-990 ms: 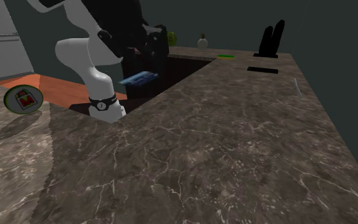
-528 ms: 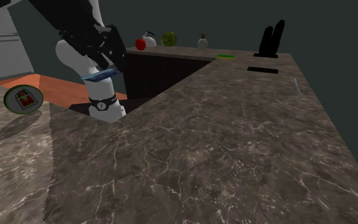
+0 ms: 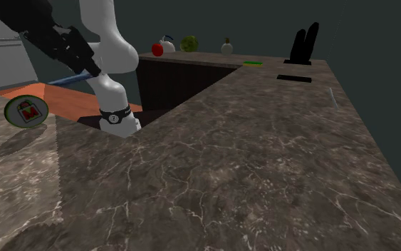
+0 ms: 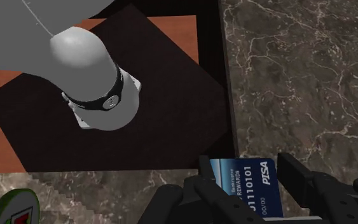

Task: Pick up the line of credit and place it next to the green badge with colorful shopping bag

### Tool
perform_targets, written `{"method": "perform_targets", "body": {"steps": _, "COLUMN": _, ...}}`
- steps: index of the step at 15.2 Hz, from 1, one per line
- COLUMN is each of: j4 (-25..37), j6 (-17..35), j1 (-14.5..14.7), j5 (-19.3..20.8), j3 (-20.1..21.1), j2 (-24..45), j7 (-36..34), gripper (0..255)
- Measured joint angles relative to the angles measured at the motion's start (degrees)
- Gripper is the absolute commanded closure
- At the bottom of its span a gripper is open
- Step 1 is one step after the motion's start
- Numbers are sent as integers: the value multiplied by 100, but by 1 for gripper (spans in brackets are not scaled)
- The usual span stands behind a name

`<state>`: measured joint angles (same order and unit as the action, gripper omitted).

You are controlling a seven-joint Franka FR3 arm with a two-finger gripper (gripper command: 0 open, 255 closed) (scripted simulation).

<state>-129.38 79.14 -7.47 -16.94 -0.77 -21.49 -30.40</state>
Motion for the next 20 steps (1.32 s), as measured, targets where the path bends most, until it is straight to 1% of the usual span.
{"method": "perform_targets", "body": {"steps": 4, "j4": -298, "j6": -160, "j1": -255, "j5": 429, "j3": -369, "j2": -322, "j7": 498, "gripper": 255}}
{"method": "perform_targets", "body": {"steps": 9, "j4": -379, "j6": -408, "j1": -572, "j5": 1023, "j3": -860, "j2": -528, "j7": 1130, "gripper": 255}}
{"method": "perform_targets", "body": {"steps": 13, "j4": -584, "j6": -228, "j1": -634, "j5": 1151, "j3": -957, "j2": -530, "j7": 1287, "gripper": 255}}
{"method": "perform_targets", "body": {"steps": 20, "j4": -1057, "j6": 321, "j1": -641, "j5": 1170, "j3": -972, "j2": -446, "j7": 1370, "gripper": 255}}
